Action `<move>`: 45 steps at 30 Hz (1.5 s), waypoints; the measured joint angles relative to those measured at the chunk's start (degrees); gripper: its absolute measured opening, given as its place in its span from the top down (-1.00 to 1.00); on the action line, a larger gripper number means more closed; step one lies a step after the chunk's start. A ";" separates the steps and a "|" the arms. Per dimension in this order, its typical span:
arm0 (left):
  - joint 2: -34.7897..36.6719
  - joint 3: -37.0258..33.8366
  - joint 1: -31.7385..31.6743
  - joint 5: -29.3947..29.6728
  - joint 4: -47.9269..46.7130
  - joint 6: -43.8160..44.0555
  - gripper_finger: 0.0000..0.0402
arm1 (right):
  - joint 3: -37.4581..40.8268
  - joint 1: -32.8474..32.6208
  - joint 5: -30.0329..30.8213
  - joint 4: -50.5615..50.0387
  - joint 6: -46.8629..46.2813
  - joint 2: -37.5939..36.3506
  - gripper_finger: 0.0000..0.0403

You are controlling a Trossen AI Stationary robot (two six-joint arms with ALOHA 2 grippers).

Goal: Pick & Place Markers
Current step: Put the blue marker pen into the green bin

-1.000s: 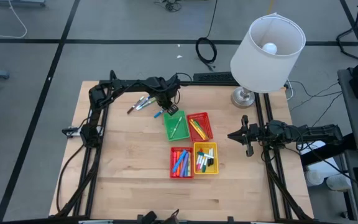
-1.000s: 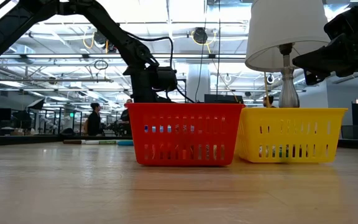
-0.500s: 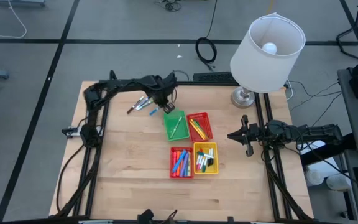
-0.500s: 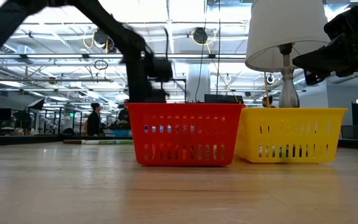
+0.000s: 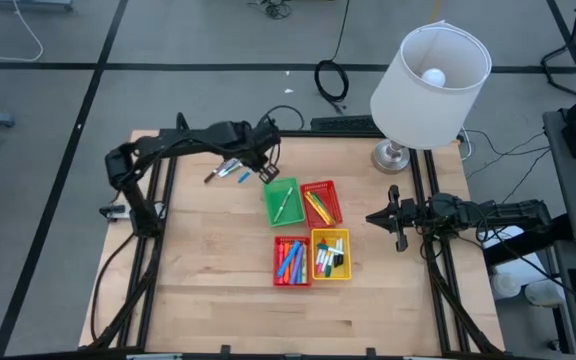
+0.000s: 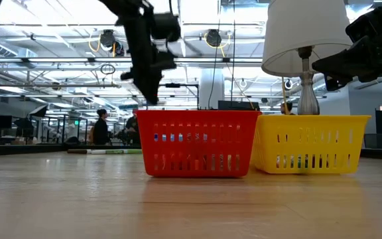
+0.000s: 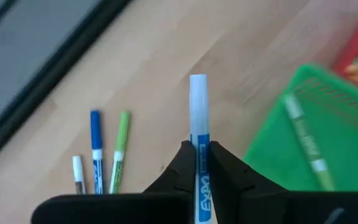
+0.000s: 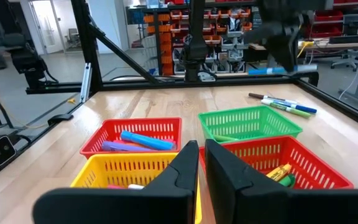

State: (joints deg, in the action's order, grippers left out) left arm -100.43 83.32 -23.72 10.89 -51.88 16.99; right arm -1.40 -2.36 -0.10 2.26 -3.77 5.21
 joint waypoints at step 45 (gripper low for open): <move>2.01 -17.12 21.08 13.14 33.02 25.97 0.81 | 0.00 0.01 0.00 0.00 0.00 0.00 0.91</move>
State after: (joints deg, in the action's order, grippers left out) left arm -98.41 66.19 -2.63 24.03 -18.85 42.96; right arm -1.39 -2.35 -0.10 2.26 -3.78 5.21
